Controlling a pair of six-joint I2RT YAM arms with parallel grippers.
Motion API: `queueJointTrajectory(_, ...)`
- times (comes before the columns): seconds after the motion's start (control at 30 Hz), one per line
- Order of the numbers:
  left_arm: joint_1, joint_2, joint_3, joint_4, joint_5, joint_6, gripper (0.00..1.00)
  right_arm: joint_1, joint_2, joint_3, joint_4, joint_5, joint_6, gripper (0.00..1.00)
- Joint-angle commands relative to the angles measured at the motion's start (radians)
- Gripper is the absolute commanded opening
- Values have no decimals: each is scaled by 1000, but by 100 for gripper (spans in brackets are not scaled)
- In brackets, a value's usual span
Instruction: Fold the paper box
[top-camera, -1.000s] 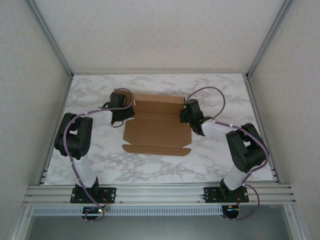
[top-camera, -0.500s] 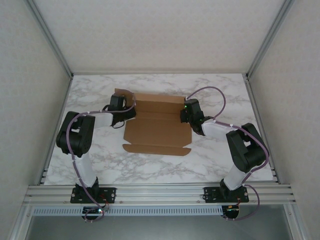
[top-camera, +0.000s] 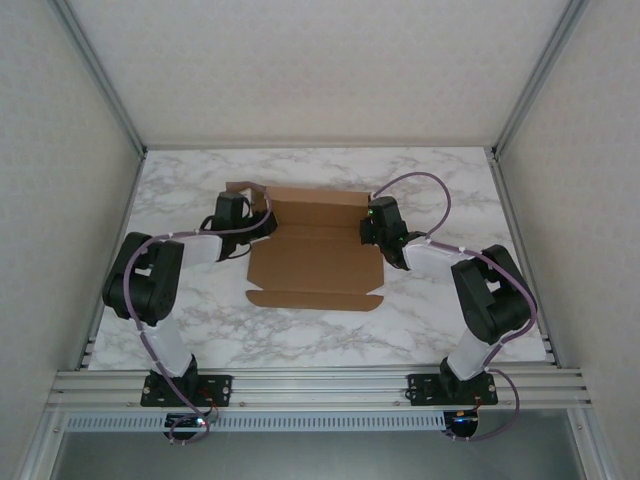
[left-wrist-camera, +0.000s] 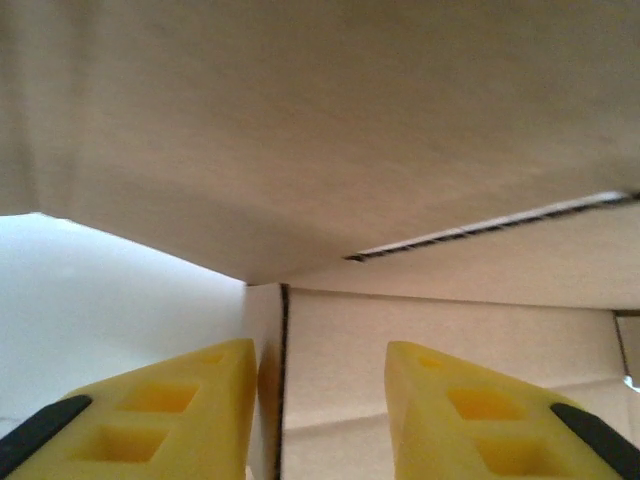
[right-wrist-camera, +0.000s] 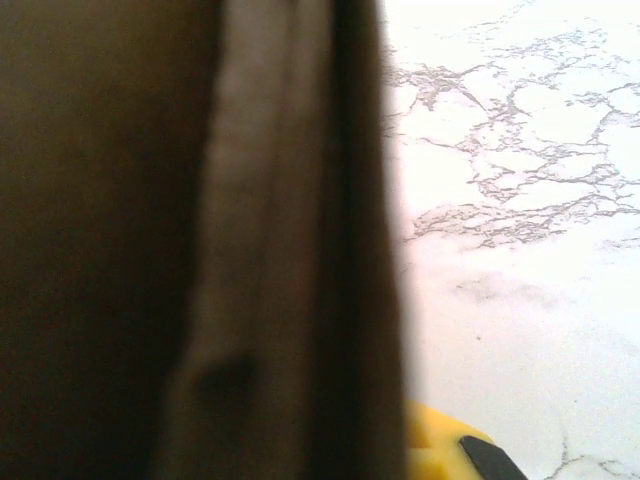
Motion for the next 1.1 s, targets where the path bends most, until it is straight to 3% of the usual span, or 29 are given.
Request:
queueJointTrajectory(0.0, -35, 20, 2, 28, 70, -15, 39, 1, 49, -4, -101, -57, -2, 6)
queueJointTrajectory(0.4, -42, 48, -14, 90, 122, -91, 41, -1, 54, 0, -114, -43, -7, 7)
queueJointTrajectory(0.8, -13, -314, -143, -72, -37, -114, 43, -21, 52, -3, -118, -31, -8, 6)
queueJointTrajectory(1.07, 39, -537, -169, -111, -181, -123, 32, -23, 63, -2, -113, -35, -14, 6)
